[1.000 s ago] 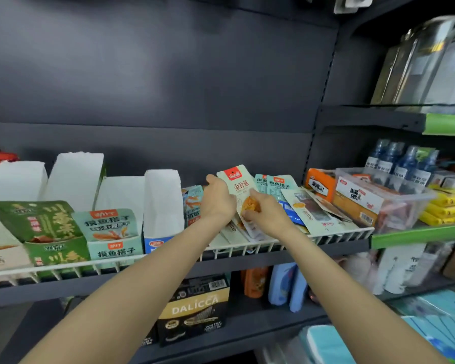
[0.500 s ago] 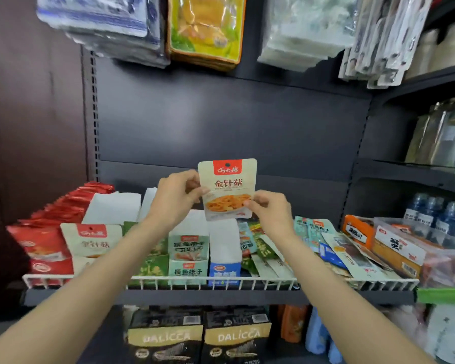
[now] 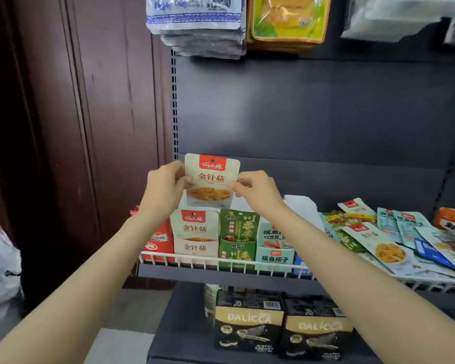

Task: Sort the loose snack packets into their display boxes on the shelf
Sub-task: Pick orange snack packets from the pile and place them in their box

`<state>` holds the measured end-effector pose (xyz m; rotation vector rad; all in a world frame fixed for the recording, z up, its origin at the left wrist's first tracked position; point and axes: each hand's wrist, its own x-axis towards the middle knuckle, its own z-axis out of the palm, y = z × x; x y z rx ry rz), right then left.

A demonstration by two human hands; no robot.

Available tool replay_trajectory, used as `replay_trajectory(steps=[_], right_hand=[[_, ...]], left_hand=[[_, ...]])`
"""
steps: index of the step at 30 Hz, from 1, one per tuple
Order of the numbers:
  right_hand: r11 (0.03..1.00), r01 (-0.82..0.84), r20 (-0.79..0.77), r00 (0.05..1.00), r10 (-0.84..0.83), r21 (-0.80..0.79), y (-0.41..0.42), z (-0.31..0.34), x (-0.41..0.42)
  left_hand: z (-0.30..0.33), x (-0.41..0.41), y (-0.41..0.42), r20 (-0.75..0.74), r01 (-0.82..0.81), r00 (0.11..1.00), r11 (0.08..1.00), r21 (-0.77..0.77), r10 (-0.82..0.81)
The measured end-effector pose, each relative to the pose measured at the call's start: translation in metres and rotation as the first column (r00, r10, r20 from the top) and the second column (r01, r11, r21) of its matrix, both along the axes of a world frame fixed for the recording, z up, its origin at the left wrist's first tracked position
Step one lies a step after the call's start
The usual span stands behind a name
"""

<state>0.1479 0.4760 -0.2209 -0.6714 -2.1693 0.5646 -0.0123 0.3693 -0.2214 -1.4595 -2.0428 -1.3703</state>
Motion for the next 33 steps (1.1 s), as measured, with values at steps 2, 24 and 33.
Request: replay_trajectory(steps=[2,24,33], right_hand=[[1.000,-0.029,0.008,1.000,0.029,-0.004,-0.002,-0.002,-0.009],[0.986,-0.113,0.248,0.959,0.140,-0.120,0.008,-0.005,-0.031],[0.972,-0.178,0.497,0.836,0.232,-0.154,0.003,0.005,-0.031]], left_hand=[[-0.005,-0.009,-0.001,-0.005,-0.026,1.000,0.999,-0.026,0.026],[-0.012,-0.029,0.002,-0.028,0.150,0.983,0.875,-0.460,-0.183],[-0.015,-0.029,-0.003,-0.041,0.156,0.979,0.873,-0.463,-0.197]])
